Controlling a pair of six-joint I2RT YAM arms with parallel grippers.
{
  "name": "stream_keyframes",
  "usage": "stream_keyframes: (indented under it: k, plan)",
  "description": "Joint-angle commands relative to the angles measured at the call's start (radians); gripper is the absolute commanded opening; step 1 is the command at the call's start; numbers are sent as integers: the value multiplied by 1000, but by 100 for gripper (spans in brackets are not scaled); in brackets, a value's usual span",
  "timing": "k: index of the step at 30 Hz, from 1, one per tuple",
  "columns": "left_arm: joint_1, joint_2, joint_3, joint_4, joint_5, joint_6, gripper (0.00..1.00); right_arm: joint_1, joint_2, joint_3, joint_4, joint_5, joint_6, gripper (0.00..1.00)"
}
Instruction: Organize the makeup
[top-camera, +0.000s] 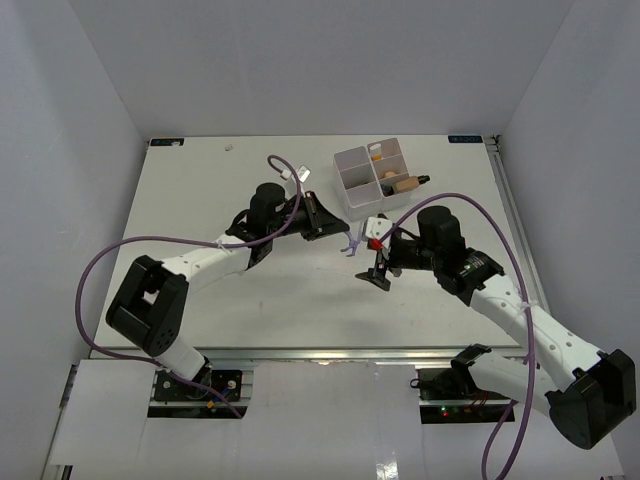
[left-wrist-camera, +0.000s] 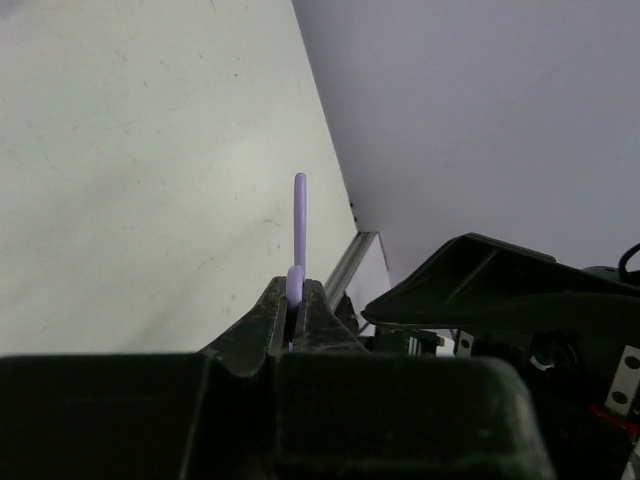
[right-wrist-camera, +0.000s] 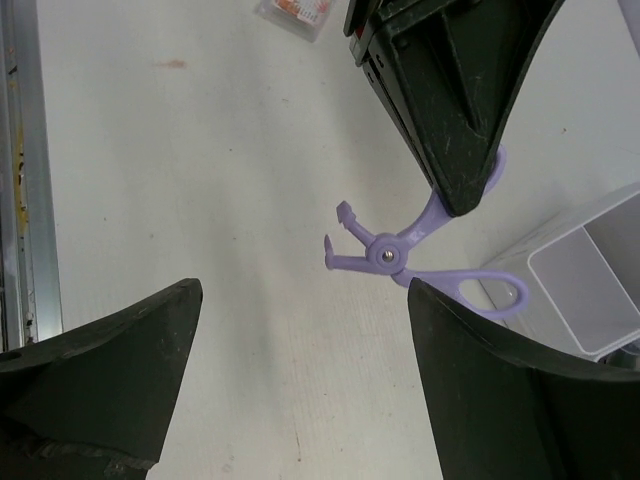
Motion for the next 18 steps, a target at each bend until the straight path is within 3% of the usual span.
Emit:
stream_keyframes:
  k: [1,10,18]
  plan:
    - [7,5,144,-134,-131,249,0,-64,-56,32,10,20,53,90]
    - [14,181,495,-218,-267,614,0,-317,-79,10,-31,-202,73,90]
    - [18,408,806,-193,-301,863,0,-364,-91,-4,-32,-230,81,90]
